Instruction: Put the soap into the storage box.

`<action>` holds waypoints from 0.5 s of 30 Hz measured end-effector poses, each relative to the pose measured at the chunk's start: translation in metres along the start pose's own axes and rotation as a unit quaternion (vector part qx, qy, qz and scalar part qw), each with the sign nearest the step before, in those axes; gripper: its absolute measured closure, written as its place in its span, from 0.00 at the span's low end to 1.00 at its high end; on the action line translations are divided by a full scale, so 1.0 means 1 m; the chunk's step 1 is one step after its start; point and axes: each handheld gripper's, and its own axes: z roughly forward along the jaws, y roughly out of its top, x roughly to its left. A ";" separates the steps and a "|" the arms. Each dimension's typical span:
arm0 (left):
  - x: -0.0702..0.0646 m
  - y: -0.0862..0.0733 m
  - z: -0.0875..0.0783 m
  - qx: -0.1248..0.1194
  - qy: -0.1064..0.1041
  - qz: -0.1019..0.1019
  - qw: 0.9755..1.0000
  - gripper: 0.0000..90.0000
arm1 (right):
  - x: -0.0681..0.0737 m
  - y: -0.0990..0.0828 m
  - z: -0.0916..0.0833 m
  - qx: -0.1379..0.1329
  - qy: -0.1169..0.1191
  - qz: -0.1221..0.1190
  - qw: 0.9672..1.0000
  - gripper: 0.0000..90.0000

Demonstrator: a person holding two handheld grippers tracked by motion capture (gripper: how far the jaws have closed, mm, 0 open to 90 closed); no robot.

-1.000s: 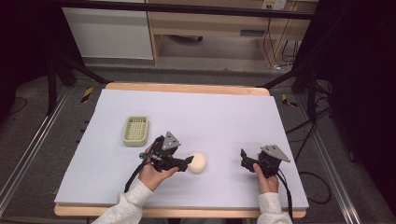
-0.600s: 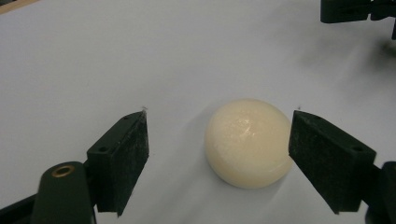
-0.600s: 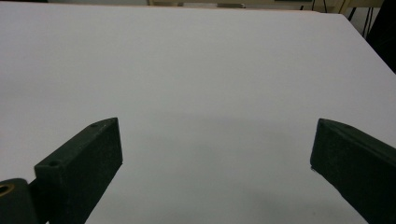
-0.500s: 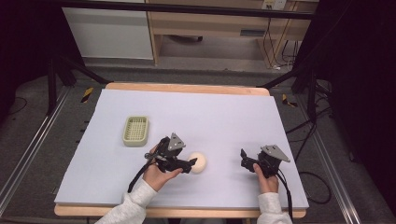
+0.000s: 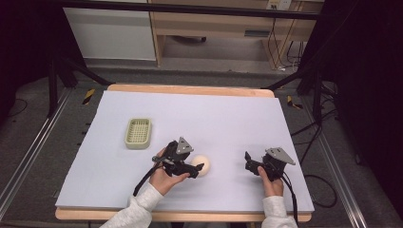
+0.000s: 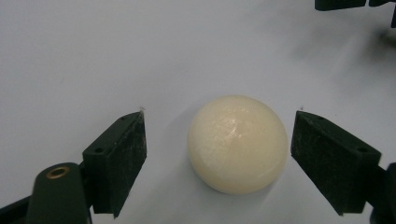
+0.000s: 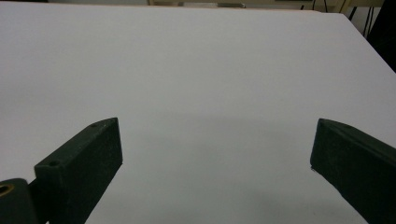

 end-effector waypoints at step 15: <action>-0.006 0.000 0.011 0.016 -0.008 0.004 1.000 0.18 | 0.000 0.000 0.000 0.002 0.001 0.001 1.000 0.03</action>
